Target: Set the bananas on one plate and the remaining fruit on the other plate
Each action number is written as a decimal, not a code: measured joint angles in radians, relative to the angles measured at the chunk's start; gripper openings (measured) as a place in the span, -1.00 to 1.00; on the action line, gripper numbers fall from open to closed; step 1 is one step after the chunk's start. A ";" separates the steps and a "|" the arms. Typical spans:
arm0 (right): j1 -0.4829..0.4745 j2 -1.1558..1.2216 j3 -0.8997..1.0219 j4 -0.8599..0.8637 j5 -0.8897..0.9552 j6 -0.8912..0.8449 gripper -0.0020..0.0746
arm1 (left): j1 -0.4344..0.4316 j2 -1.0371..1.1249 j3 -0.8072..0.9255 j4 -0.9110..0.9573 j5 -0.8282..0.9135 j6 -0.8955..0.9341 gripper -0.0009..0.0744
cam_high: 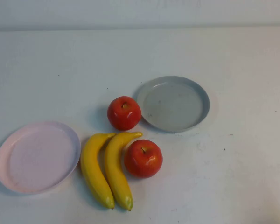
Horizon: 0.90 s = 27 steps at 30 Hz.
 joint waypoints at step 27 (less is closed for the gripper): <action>0.000 0.000 0.000 0.000 0.000 0.000 -0.99 | 0.000 0.000 0.000 -0.063 -0.002 -0.012 -0.97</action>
